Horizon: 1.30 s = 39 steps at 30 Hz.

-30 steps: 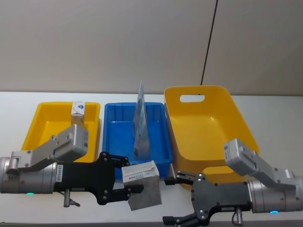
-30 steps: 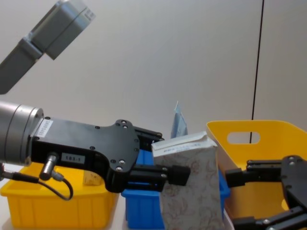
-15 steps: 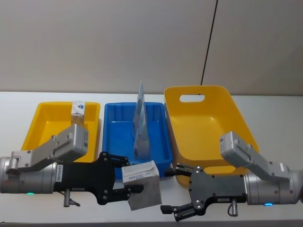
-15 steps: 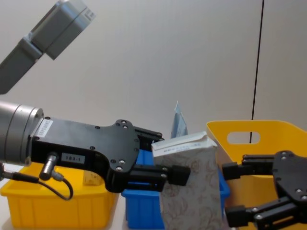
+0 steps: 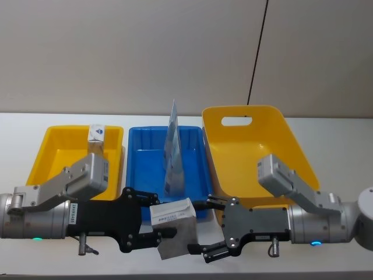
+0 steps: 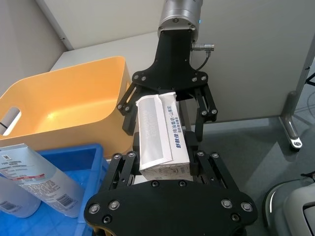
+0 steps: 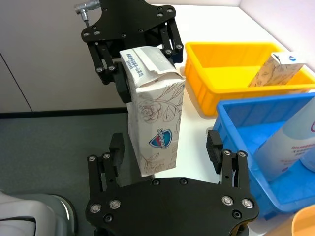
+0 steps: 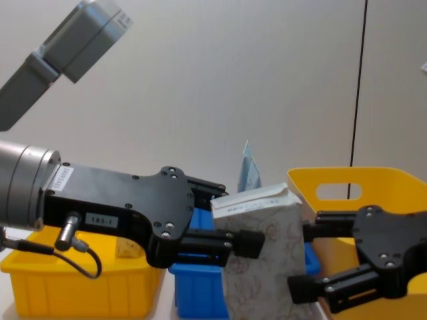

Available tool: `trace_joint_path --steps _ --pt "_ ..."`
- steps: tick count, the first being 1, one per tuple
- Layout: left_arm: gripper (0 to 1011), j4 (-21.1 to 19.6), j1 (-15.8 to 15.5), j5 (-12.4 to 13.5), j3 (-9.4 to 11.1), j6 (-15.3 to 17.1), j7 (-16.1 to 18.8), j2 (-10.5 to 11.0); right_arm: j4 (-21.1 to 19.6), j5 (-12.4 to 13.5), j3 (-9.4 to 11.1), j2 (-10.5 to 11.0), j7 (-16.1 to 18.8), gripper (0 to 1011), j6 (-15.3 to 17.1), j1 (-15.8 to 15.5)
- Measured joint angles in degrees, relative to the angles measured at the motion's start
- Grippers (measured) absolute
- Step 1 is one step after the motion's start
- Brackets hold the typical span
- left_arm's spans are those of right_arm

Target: Bimanual collaborative sorting of washing and personal care products

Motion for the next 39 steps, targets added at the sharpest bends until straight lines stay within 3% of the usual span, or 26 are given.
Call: trace_joint_path --steps 22,30,39 --pt "446 0.0 0.0 0.0 0.0 0.0 0.0 0.0 4.7 -0.4 -3.4 -3.5 0.7 994 1.3 3.9" --pt "446 0.0 0.0 0.0 0.0 0.0 0.0 0.0 5.2 -0.4 -3.7 -3.9 0.8 816 1.6 4.4" --pt "446 0.0 0.0 0.0 0.0 0.0 0.0 0.0 5.5 -0.5 -4.0 -4.1 0.9 530 1.7 4.6"
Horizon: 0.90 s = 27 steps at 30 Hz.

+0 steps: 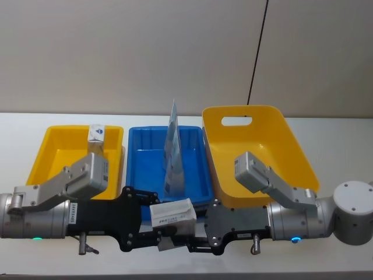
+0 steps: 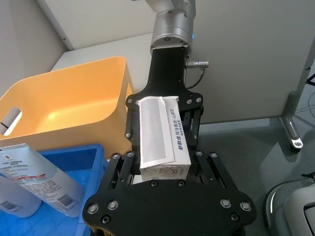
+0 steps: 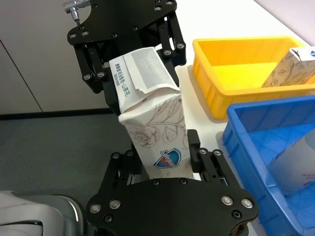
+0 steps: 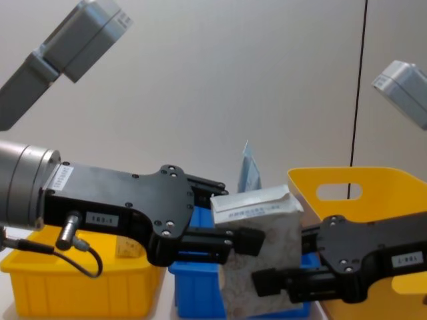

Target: Bimanual collaborative sorting of washing and personal care products

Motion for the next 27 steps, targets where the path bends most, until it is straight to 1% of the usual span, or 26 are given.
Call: trace_joint_path --steps 1,2,5,6,8,15,21,27 --pt "446 0.0 0.0 0.0 0.0 0.0 0.0 0.0 0.0 0.0 0.0 0.0 0.0 506 0.0 0.0" --pt "446 0.0 0.0 0.0 0.0 0.0 0.0 0.0 0.0 0.0 0.0 0.0 0.0 453 0.0 0.1" --pt "446 0.0 0.0 0.0 0.0 0.0 0.0 0.0 0.1 0.0 -0.1 -0.1 0.0 405 0.0 0.1" --pt "446 0.0 0.0 0.0 0.0 0.0 0.0 0.0 0.1 0.0 -0.1 -0.1 0.0 368 0.0 0.1" --pt "446 0.0 0.0 0.0 0.0 0.0 0.0 0.0 0.1 0.0 -0.1 -0.1 0.0 353 0.0 0.1" --pt "446 0.0 0.0 0.0 0.0 0.0 0.0 0.0 0.1 0.0 -0.2 -0.1 0.0 351 0.0 0.1" --pt "446 0.0 0.0 0.0 0.0 0.0 0.0 0.0 -0.8 0.6 0.0 0.4 -0.3 351 0.2 -0.5" --pt "446 0.0 0.0 0.0 0.0 0.0 -0.1 0.0 -2.6 1.7 0.5 1.7 -0.6 349 0.4 -1.8"
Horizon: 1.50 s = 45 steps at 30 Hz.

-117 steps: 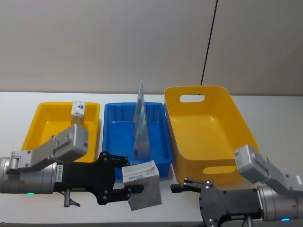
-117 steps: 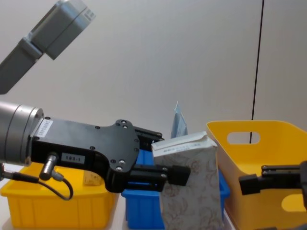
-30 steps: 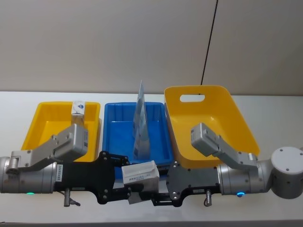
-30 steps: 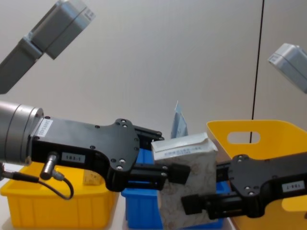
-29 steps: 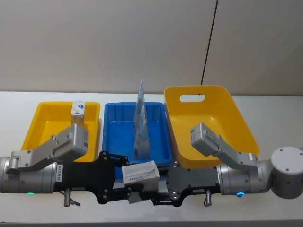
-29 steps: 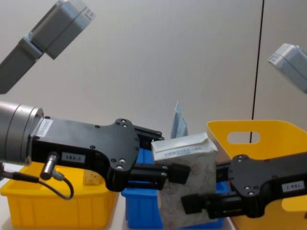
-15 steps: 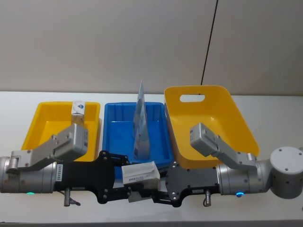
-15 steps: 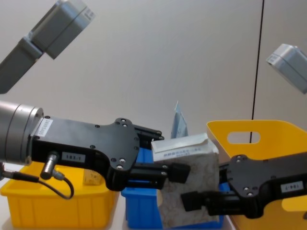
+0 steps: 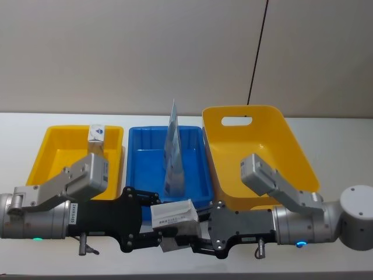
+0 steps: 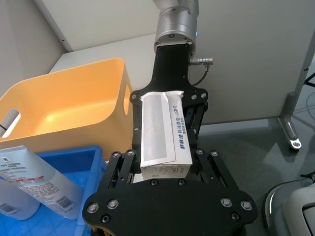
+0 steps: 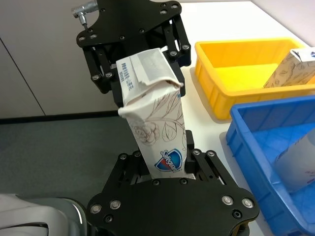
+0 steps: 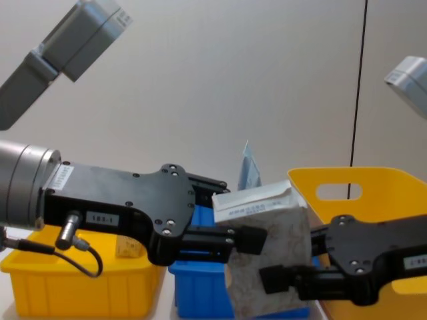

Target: Bimanual collaborative sorting of washing and personal care products

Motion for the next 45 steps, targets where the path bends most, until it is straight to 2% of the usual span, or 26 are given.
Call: trace_joint_path --steps 14,16,19,21,26,32,34,39,45 --pt "452 0.0 0.0 0.1 0.0 0.0 0.0 0.0 -1.8 1.2 0.7 2.4 0.1 348 -0.3 -1.2" --pt "493 0.0 0.0 0.1 0.0 0.0 0.0 0.0 -1.9 1.4 0.8 2.7 0.1 348 -0.4 -1.2" --pt "626 0.0 0.0 0.1 0.0 0.0 0.0 0.0 -1.9 1.5 0.8 2.8 0.1 347 -0.5 -1.3" --pt "649 0.0 0.0 0.1 0.0 0.0 0.1 0.0 -1.9 1.6 0.8 2.8 0.1 348 -0.6 -1.3" --pt "815 0.0 0.0 0.1 0.0 0.0 0.1 0.0 -1.8 1.8 0.6 2.8 0.0 347 -0.8 -1.2" --pt "969 0.0 0.0 0.1 0.0 0.0 0.1 0.0 -1.7 2.1 0.4 2.8 -0.1 348 -1.1 -1.1" --pt "1001 0.0 0.0 0.1 0.0 0.0 0.2 0.1 -1.6 2.3 0.4 2.8 -0.4 348 -1.1 -1.1" --pt "1001 -0.3 0.4 -0.2 -0.3 0.2 1.1 0.3 -1.8 2.7 0.7 2.9 -1.5 342 -1.1 -1.5" --pt "1001 -1.0 1.7 -0.8 -1.4 0.9 3.4 1.0 -2.9 3.5 2.0 3.3 -4.7 341 -1.1 -2.9"
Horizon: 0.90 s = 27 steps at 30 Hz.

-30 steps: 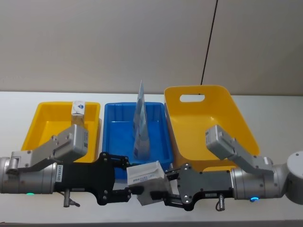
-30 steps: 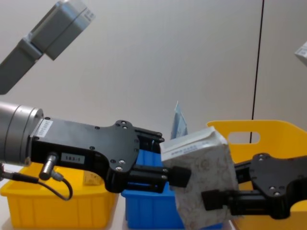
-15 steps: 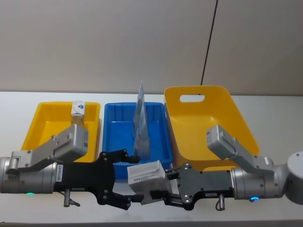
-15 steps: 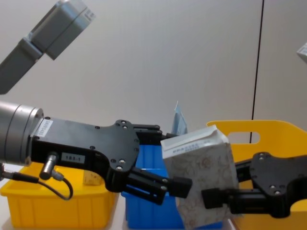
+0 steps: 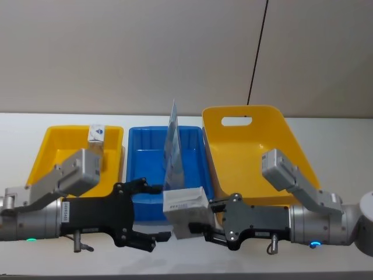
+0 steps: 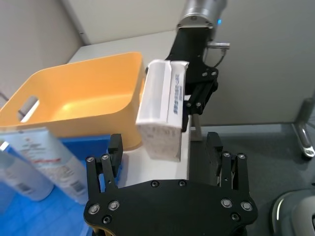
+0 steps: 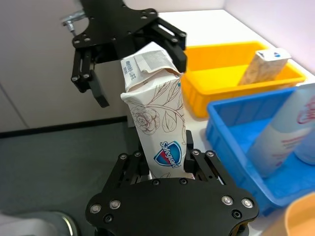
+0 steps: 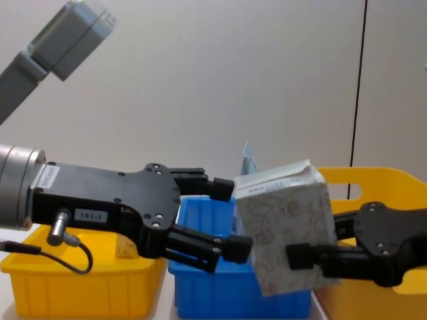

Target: Bimanual collaborative sorting of washing and personal care products

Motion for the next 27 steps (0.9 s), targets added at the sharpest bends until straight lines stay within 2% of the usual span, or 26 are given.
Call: trace_joint_path --steps 10,22,27 --pt "1001 -1.1 2.9 -2.0 -2.9 1.1 5.1 1.1 -1.7 0.8 2.3 0.4 -5.9 342 0.0 -2.4" --pt "1001 -2.0 6.6 -5.5 -6.8 2.3 12.4 1.4 -3.7 0.6 5.9 0.3 -15.3 341 -0.5 -5.4" --pt "1001 -2.1 7.2 -6.2 -7.2 2.4 13.4 1.3 -4.3 0.1 7.5 -0.2 -19.4 341 -0.7 -6.5"
